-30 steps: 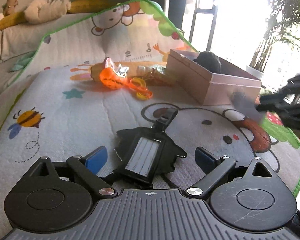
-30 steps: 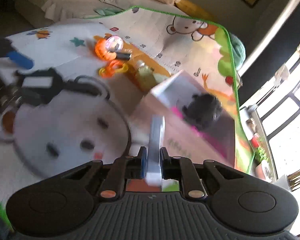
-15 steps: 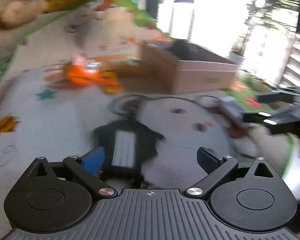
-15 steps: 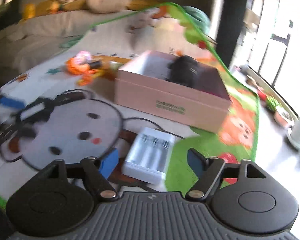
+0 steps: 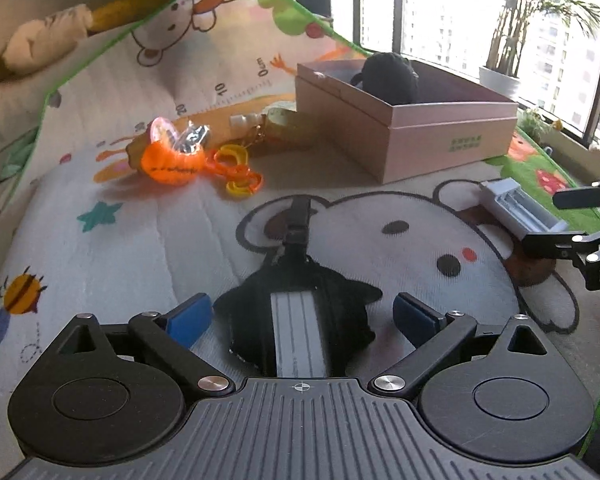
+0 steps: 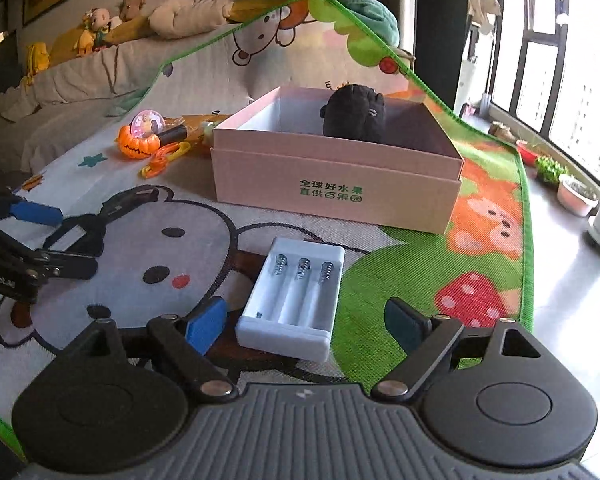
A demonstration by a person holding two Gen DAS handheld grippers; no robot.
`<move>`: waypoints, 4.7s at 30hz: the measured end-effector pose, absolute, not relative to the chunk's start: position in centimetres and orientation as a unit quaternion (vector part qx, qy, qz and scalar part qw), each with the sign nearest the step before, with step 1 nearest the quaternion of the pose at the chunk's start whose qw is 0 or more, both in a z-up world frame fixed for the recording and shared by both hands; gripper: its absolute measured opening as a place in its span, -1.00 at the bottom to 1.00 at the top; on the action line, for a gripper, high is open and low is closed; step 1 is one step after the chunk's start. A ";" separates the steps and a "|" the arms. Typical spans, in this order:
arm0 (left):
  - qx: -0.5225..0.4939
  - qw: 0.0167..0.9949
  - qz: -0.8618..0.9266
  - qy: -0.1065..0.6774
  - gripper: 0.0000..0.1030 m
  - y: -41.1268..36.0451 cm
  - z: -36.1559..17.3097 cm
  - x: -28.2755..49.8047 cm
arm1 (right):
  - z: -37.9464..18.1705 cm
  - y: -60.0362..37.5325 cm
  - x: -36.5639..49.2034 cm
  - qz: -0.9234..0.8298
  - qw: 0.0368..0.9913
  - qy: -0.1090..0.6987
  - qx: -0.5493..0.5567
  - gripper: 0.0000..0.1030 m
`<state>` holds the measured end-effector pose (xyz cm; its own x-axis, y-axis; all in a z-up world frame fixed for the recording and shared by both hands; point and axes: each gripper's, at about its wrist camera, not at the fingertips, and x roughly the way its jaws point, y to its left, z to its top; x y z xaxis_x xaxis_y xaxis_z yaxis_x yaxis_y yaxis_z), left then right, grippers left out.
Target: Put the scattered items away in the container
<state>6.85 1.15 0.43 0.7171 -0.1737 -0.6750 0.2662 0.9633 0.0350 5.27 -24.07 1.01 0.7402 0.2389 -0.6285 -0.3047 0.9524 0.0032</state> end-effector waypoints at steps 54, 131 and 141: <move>0.093 0.970 -0.196 0.110 0.88 -9.3 12.2 13.4 | 14.2 -29.1 15.0 0.143 0.959 0.234 0.070 0.04; -0.144 0.935 -0.128 0.298 1.00 7.0 0.2 11.1 | 7.7 -27.4 34.8 0.031 0.925 0.373 0.062 -0.69; -0.142 0.935 -0.127 0.298 1.00 6.8 0.2 11.1 | 10.8 -26.2 30.4 0.134 0.909 0.377 0.117 -0.70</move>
<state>11.08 6.82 0.20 0.7904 -0.3223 -0.5210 0.1528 0.9273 -0.3418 30.41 -26.19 10.81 0.6800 0.3322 -0.6537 -0.1557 0.9366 0.3140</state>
